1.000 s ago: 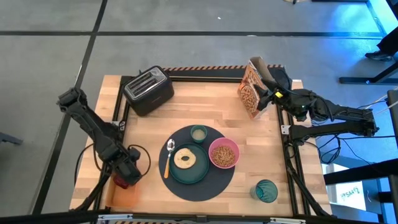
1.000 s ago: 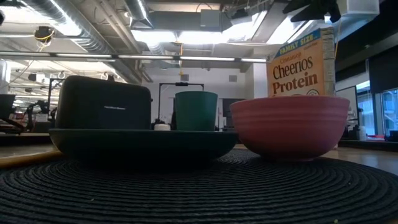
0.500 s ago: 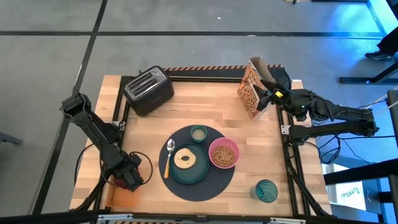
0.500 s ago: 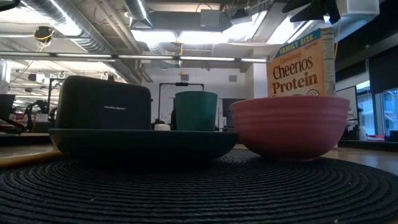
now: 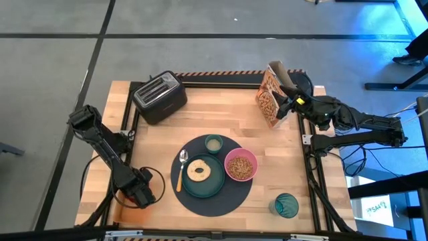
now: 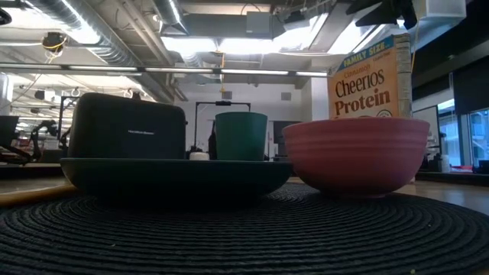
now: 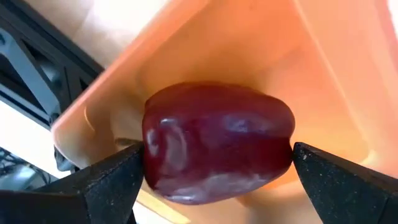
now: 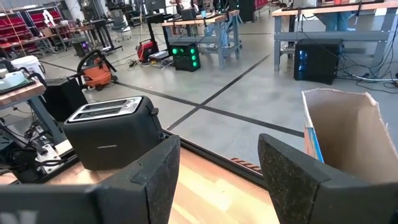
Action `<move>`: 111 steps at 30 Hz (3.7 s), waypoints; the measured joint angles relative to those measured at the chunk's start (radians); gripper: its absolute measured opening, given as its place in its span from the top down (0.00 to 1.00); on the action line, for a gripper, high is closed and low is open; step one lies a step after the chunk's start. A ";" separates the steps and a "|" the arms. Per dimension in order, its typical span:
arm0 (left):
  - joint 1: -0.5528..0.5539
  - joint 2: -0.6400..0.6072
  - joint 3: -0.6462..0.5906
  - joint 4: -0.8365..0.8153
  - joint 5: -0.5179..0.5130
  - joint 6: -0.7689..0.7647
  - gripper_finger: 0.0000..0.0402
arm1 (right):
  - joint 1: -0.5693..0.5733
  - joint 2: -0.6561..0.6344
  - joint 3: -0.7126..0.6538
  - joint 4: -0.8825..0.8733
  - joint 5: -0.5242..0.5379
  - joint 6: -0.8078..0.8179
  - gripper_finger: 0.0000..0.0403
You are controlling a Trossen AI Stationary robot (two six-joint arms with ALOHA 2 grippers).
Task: Arrange a breakfast setting
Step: Put the apple on the dark green plate
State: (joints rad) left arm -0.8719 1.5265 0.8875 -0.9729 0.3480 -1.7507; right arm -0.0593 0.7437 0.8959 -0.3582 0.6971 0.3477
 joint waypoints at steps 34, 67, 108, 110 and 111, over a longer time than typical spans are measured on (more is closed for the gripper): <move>0.001 -0.017 0.185 -0.196 -0.070 0.069 0.15 | 0.000 0.000 0.000 0.028 0.018 -0.010 0.49; 0.508 -0.019 0.715 0.201 -1.305 2.043 0.15 | 0.000 0.403 0.000 0.699 -0.773 0.330 0.07; 0.777 0.010 0.718 0.698 -0.686 2.475 0.07 | 0.000 0.405 0.001 0.799 -0.924 0.240 0.44; 0.777 0.010 0.718 0.700 -0.710 2.403 0.04 | 0.000 0.404 0.001 0.793 -0.900 0.197 0.44; 0.776 0.005 0.718 0.687 -0.739 2.364 0.02 | -0.001 0.403 0.001 0.789 -0.880 0.174 0.44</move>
State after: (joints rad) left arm -0.0955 1.5315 1.6051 -0.2859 -0.3911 0.6132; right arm -0.0601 1.1470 0.8967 0.4306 -0.1825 0.5216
